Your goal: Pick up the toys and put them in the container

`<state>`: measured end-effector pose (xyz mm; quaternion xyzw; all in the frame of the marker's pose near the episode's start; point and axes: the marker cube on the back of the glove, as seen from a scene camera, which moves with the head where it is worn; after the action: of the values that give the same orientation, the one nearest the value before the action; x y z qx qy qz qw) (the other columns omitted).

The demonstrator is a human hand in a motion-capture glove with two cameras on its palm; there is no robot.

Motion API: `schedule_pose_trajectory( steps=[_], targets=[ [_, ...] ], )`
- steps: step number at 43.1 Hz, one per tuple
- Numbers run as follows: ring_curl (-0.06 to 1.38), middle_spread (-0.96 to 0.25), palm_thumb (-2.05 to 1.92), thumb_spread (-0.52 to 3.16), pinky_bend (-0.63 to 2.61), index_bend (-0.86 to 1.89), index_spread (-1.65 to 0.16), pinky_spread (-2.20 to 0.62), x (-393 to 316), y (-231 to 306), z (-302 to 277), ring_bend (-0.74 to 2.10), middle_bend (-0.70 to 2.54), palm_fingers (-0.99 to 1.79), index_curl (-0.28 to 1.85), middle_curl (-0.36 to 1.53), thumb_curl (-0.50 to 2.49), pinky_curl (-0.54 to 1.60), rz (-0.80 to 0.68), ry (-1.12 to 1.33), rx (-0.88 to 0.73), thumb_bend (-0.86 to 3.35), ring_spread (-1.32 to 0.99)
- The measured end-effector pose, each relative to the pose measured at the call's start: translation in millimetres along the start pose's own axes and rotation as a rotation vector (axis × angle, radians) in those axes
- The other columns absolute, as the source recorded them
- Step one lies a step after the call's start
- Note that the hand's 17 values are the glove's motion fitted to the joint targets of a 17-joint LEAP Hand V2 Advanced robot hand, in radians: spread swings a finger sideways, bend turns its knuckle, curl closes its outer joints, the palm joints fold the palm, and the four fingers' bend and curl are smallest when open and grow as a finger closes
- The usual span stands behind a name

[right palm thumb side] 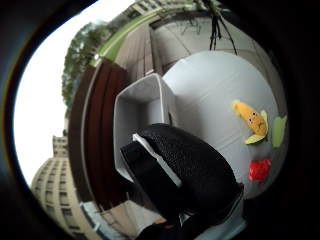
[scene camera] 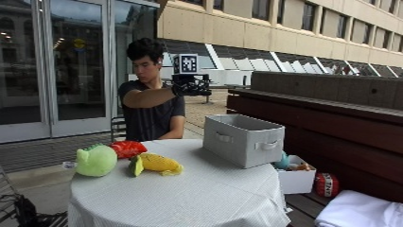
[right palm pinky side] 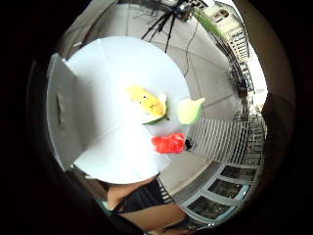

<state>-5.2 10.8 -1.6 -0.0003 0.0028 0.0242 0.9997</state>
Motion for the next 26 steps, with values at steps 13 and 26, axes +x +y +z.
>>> schedule_pose_trajectory(
  steps=[13,26],
  targets=[
    [0.06,-0.06,-0.15,0.93,0.41,0.19,-0.18,-0.07,14.8,5.7,-2.9,0.18,0.25,-0.01,0.16,0.15,0.01,0.18,0.023,0.012,0.019,-0.10,-0.20],
    [0.10,-0.07,-0.15,1.06,0.41,0.18,-0.20,-0.08,64.5,34.9,-5.2,0.18,0.23,-0.04,0.24,0.23,0.03,0.24,-0.033,0.063,0.036,-0.10,-0.24]
  ],
)
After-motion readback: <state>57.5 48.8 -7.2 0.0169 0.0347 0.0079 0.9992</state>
